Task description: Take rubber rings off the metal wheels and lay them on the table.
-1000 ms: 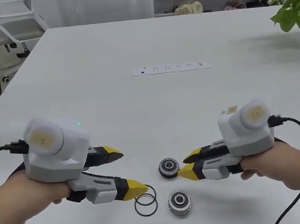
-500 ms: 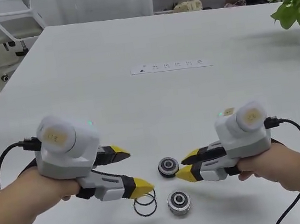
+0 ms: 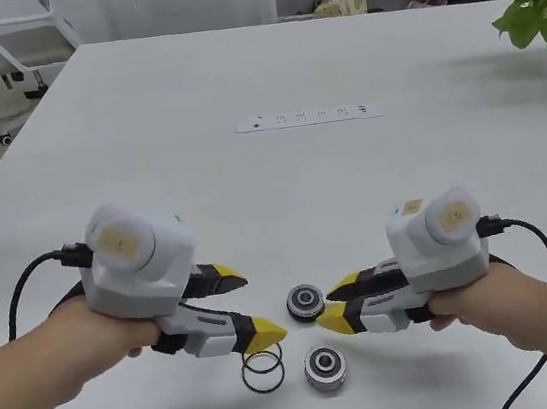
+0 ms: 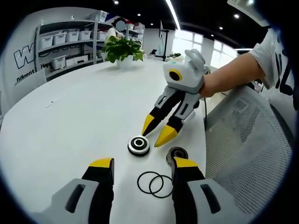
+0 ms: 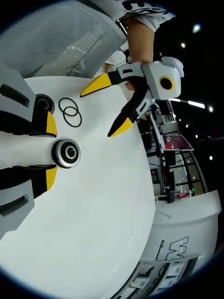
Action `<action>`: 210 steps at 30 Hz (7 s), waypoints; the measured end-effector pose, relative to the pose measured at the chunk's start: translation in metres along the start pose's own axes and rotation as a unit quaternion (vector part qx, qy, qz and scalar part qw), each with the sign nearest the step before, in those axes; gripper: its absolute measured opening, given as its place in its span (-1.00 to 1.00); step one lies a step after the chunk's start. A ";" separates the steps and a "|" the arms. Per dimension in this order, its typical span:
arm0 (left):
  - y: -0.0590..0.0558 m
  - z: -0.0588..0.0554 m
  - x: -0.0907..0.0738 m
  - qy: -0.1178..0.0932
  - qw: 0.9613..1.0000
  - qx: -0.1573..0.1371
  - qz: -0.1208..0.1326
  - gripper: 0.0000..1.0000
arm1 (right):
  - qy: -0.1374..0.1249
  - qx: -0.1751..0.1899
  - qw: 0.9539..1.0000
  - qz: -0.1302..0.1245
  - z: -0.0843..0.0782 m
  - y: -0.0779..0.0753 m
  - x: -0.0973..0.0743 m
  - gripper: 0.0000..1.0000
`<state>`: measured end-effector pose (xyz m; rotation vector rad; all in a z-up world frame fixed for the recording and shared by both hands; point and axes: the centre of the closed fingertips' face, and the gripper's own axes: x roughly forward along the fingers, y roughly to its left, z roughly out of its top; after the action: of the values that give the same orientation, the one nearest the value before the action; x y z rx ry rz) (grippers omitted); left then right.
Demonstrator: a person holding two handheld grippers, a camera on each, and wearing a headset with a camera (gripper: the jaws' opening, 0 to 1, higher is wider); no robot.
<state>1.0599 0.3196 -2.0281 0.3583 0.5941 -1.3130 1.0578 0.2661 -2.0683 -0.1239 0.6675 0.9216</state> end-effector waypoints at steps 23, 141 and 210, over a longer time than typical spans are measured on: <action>0.000 0.002 0.021 0.008 1.000 0.002 -0.011 -0.21 | -0.001 0.000 1.000 -0.002 -0.002 -0.002 0.000 -0.54; 0.007 0.006 0.057 -0.003 0.999 0.050 0.017 -0.83 | 0.009 -0.054 0.998 -0.015 0.001 -0.005 0.012 -0.60; 0.005 0.007 0.059 -0.004 0.998 0.055 0.026 -0.84 | 0.012 0.055 0.998 -0.018 -0.005 -0.010 0.002 -1.00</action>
<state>1.0746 0.2704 -2.0584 0.4565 0.5040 -1.2993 1.0643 0.2594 -2.0755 -0.0481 0.7348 0.8482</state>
